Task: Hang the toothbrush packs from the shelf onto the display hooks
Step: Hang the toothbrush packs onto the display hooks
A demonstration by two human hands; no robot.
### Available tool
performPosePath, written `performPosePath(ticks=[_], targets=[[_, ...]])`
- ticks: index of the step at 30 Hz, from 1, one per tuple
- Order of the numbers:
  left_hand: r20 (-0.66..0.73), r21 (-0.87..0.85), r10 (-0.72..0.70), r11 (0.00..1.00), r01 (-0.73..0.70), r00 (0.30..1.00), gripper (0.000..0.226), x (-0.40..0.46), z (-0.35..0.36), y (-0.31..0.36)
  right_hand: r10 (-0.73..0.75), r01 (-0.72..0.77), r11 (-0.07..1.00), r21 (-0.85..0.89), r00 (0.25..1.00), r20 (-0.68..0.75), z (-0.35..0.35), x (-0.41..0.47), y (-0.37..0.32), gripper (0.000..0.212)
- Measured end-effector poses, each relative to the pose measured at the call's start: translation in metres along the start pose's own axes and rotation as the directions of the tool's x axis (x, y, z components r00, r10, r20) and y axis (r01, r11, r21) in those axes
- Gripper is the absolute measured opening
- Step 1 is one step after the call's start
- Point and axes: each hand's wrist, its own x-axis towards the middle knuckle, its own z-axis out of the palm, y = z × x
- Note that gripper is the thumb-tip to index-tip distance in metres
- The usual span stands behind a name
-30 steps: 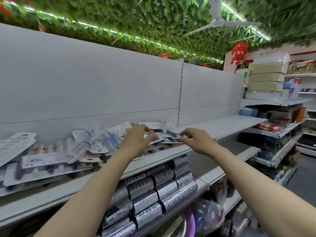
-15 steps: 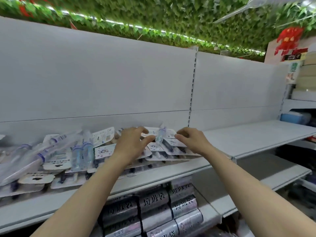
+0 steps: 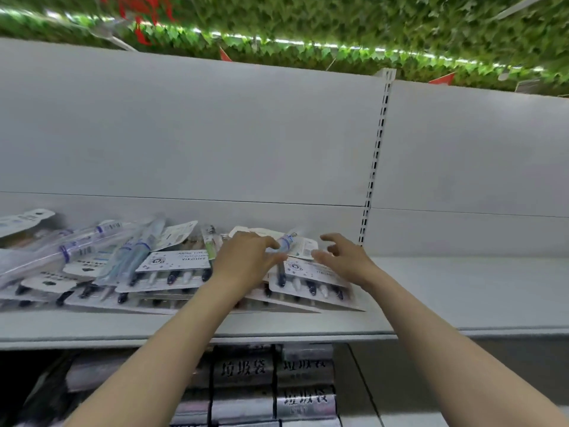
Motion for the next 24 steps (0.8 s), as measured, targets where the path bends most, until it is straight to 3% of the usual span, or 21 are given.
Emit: performPosePath(ticks=[8, 13, 24], targets=[[0.002, -0.027, -0.072, 0.997, 0.072, 0.997, 0.037, 0.002, -0.009, -0.015, -0.256, 0.256, 0.967, -0.006, 0.967, 0.005, 0.026, 0.032, -0.022, 0.056], [0.003, -0.054, -0.111, 0.992, 0.111, 0.994, 0.031, 0.005, -0.008, -0.021, -0.25, 0.25, 0.968, 0.002, 0.965, 0.076, 0.037, 0.041, -0.03, 0.046], [0.012, -0.076, -0.139, 0.987, 0.14, 0.99, 0.04, 0.002, -0.01, -0.021, -0.11, 0.121, 0.977, 0.173, 0.991, -0.069, 0.028, 0.037, -0.042, 0.03]])
